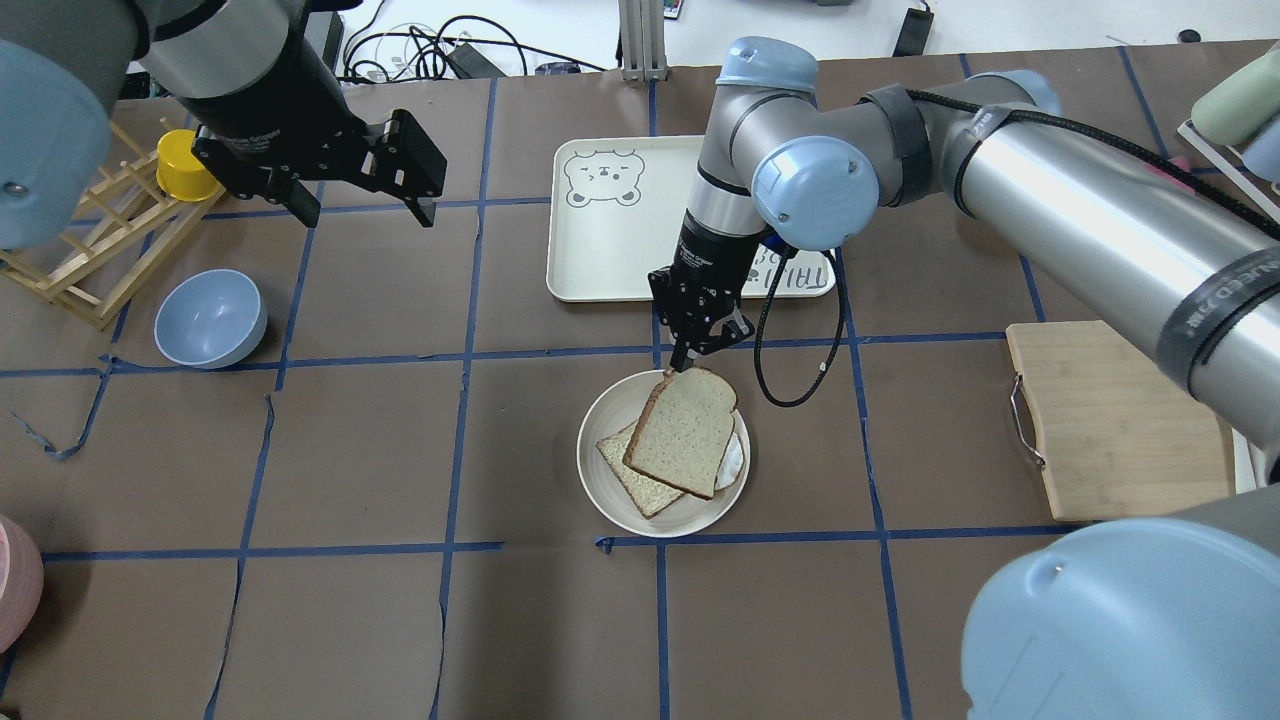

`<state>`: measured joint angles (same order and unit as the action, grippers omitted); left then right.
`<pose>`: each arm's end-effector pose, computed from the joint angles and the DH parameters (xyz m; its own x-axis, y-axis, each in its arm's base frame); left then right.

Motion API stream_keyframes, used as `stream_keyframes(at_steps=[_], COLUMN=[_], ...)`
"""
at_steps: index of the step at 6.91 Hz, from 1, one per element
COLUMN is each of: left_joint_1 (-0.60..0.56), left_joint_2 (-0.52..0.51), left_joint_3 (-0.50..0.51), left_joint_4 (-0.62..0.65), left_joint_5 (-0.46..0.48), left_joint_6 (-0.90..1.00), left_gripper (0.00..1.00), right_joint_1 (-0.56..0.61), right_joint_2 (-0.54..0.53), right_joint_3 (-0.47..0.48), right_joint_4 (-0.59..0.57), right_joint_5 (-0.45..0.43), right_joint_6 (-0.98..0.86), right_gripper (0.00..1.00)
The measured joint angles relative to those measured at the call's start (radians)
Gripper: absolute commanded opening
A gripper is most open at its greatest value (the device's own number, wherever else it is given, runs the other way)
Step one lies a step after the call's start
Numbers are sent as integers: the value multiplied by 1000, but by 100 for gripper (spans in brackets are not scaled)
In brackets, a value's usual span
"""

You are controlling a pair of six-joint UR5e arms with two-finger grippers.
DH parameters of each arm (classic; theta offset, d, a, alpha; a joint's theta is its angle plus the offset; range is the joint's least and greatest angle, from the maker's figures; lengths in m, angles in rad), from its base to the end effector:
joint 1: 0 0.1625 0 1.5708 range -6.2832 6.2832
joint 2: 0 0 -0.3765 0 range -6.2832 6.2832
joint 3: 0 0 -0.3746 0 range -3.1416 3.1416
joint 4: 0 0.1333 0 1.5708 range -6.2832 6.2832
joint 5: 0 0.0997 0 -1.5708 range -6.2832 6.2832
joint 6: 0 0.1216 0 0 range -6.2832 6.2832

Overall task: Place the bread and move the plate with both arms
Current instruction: 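Lower the bread onto the egg on the plate and open the right gripper, then raise the right gripper away while the left arm reaches to the plate rim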

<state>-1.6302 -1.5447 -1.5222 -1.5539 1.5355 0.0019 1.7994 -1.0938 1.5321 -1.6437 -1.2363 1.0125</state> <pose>-0.1655 -0.4651 0.4549 -0.9973 0.0644 0.0350 0.0610 0.9939 -0.0915 0.2966 -0.5102 0.1951 -0.6810 0.7187 0.1406 0.6907 0.5665 0.4493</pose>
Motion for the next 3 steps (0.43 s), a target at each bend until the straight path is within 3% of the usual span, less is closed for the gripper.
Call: stream_keyframes(at_steps=[1, 3], left_joint_1=[0, 0], left_joint_2=[0, 0], left_joint_3=[0, 0], left_joint_4=[0, 0], left_joint_5=[0, 0], left_joint_6=[0, 0], left_gripper=[100, 100], right_joint_1=[0, -1], right_joint_2=[4, 0], right_joint_3=[3, 2], right_joint_4=[-7, -39], right_joint_5=[7, 1], right_joint_6=[-1, -11], right_gripper=[93, 94])
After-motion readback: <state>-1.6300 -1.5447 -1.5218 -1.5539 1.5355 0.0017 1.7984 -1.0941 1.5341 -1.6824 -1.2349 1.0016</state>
